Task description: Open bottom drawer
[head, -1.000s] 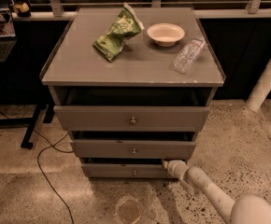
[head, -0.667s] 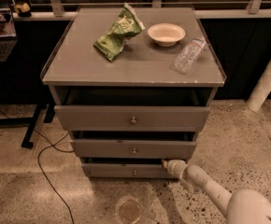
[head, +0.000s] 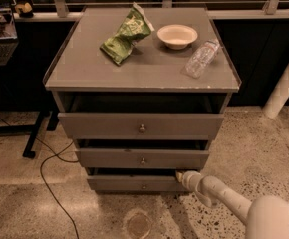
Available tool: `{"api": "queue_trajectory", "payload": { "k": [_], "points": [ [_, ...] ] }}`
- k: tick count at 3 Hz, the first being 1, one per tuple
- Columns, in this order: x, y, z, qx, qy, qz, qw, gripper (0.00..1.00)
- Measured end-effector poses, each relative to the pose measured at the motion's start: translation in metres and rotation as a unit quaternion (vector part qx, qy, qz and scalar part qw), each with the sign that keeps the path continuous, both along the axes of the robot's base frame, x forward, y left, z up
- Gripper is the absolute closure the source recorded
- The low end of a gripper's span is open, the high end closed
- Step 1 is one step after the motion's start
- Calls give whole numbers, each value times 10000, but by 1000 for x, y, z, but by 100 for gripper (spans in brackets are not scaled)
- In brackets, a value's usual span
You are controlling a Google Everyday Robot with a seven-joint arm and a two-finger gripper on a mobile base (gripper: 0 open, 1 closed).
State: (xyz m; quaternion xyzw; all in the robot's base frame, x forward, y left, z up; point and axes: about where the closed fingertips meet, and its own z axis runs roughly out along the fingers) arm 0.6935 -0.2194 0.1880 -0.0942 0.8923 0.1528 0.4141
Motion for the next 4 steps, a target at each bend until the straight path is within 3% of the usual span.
{"api": "queue_trajectory", "payload": {
  "k": [2,3,4],
  "points": [
    [-56,-10,5,148,903,288,9954,100],
    [-56,-10,5,148,903,289,9954,100],
    [-44,14,-1,136,918,487,9945,100]
  ]
}}
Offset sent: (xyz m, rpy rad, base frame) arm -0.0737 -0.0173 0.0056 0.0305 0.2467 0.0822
